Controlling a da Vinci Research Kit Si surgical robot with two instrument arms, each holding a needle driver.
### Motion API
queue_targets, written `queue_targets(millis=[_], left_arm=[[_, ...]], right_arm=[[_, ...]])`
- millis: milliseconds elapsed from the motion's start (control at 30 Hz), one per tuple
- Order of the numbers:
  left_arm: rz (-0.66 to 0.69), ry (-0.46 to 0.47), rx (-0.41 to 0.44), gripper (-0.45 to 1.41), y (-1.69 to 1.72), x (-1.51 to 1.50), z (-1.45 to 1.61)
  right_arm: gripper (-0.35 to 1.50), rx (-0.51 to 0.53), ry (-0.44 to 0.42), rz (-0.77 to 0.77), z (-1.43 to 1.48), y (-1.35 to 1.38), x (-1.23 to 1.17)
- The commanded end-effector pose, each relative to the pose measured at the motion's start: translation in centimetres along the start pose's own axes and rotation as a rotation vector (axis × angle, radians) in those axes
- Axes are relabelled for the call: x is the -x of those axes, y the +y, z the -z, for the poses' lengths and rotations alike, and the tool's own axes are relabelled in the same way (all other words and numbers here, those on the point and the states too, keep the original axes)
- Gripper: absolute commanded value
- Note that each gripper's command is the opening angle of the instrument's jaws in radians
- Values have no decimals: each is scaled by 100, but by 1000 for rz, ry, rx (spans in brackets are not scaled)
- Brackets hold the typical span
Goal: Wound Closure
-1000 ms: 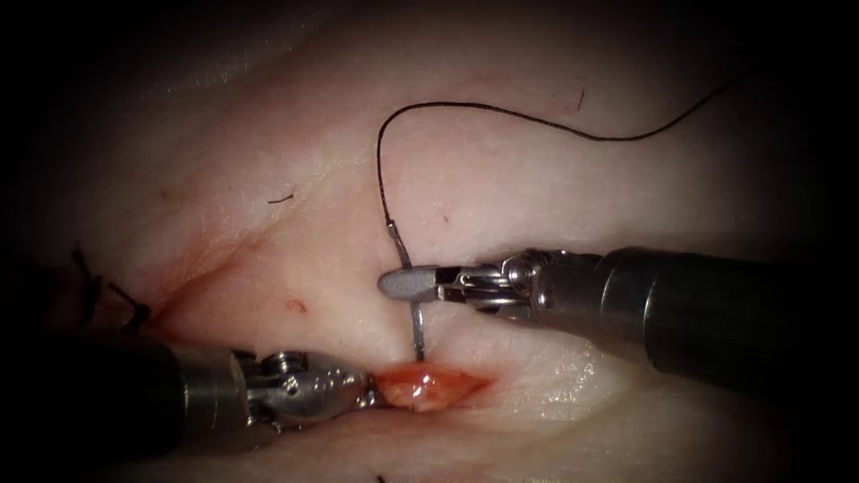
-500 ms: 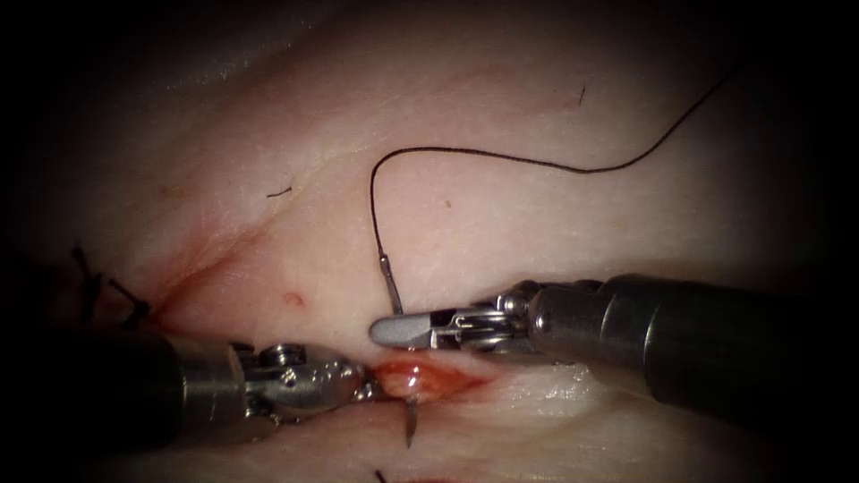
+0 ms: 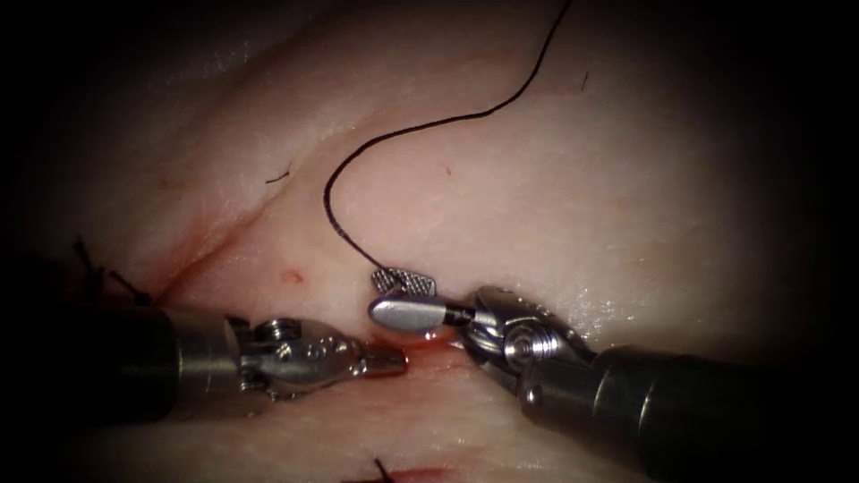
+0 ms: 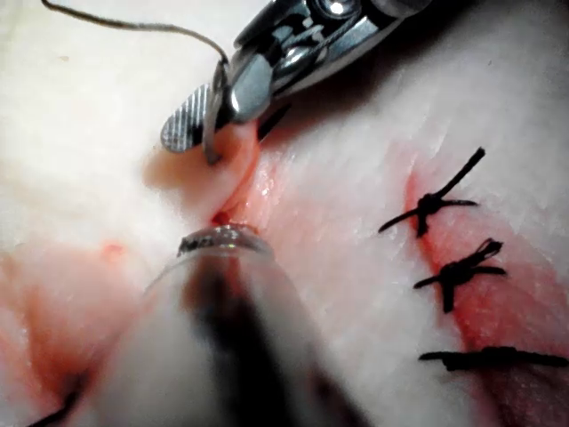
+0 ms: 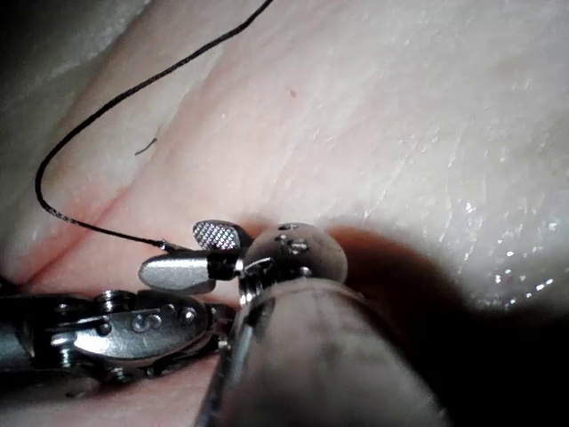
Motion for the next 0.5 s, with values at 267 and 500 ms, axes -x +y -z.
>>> queue_targets(millis=[267,500], left_arm=[[-3,1,1,-25,1,-1,-7],[-9,1,1,-25,1,0,-7]], right_arm=[[131,44,-190,317,-1,7,-28],[138,52,-286,399,2,23,-64]])
